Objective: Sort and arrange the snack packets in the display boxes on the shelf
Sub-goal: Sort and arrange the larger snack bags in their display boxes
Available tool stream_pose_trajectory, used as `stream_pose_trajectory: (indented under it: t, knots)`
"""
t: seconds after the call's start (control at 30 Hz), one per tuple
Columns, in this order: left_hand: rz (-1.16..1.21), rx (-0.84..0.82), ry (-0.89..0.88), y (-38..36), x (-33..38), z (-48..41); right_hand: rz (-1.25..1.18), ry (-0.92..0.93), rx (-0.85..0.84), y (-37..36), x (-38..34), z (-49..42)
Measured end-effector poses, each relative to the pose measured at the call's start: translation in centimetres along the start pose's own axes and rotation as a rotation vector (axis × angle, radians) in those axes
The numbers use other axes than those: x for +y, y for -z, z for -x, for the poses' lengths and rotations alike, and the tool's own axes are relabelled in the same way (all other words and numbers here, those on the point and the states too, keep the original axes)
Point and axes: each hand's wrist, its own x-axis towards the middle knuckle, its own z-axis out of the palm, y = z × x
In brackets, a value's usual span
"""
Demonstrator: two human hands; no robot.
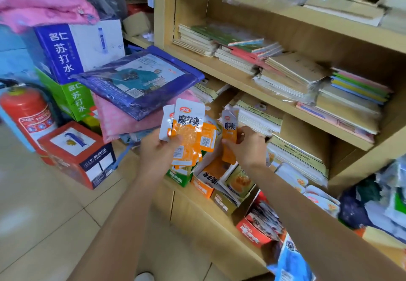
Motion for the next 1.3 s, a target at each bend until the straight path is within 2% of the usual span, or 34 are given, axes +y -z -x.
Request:
stream_pose_trajectory:
  t: [0.13,0.23,0.43,0.7,0.87,1.0,1.07,1.17,1.23,1.3]
  knots:
    - [-0.002,-0.020,0.031,-0.3,-0.5,-0.1,0.020,0.037,-0.043,0.8,0.5,0.0]
    - [-0.007,-0.031,0.033,-1.0,-0.5,0.1,0.033,0.028,-0.013,1.3,0.9,0.0]
    - [0.016,0.060,0.009,-1.4,0.0,0.3,-0.068,-0.069,0.054,1.0,0.7,-0.7]
    - [0.012,0.051,0.031,-1.7,-0.3,0.6,-0.226,-0.095,-0.100,3.0,1.1,-0.5]
    - [-0.036,-0.022,0.014,-2.4,-0.5,0.9,-0.140,-0.023,-0.101,2.8,1.2,-0.5]
    - [-0.031,-0.076,0.011,-2.7,-0.7,0.8,-0.105,0.139,0.058,3.2,0.2,0.1]
    - [-0.013,-0.090,0.036,-2.8,-0.7,0.8,-0.227,0.236,-0.041,3.2,-0.5,1.3]
    - [0.059,-0.080,0.115,-3.0,-1.0,0.7,-0.254,0.352,-0.322,2.4,-0.9,3.0]
    - [0.051,-0.067,0.160,-3.0,-1.4,0.5,-0.285,0.309,-0.410,2.0,-0.9,3.5]
    - [0.020,-0.067,0.184,-3.2,-1.6,0.6,-0.416,0.170,-0.481,1.9,-1.3,3.6]
